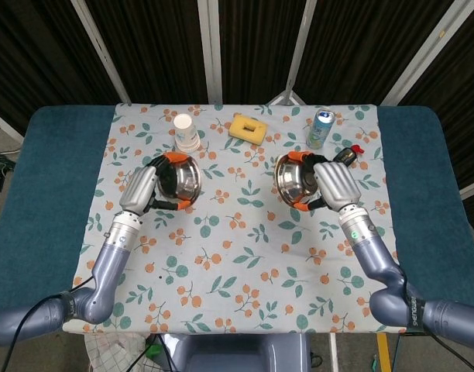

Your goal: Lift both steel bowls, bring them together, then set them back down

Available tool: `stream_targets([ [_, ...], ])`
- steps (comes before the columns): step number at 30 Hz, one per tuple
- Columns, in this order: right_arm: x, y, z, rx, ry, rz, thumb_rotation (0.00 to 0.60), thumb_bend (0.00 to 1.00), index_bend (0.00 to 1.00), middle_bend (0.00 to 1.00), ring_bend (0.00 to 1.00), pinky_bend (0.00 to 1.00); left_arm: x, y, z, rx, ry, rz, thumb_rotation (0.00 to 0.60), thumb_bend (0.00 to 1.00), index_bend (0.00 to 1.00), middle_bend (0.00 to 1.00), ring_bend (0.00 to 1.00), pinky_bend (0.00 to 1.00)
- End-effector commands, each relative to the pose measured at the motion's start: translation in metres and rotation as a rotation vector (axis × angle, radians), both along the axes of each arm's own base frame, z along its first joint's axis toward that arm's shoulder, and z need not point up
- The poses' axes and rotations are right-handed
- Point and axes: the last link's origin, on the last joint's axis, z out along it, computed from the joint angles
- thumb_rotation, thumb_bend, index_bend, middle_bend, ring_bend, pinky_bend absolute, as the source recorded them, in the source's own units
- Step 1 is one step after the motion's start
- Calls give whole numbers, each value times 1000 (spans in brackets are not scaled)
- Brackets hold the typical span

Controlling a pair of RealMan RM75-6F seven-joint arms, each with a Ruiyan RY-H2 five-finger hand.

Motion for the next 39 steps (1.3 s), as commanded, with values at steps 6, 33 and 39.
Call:
stream_targets([
  [6, -26, 8, -25, 2, 353, 137, 600, 59, 412, 287, 380, 416, -14, -16, 6, -188, 209, 229, 600, 13, 412, 286, 177, 436],
  [33, -47, 16, -82, 110, 492, 65, 600, 42, 204, 70, 111, 205, -9, -4, -38, -369, 135, 245, 600, 0, 167, 6, 0, 159],
  [39, -50, 19, -89, 124, 501, 50, 600, 0, 148, 2, 19, 158, -15, -3, -47, -436, 119, 214, 600, 0, 152, 0, 0, 92],
])
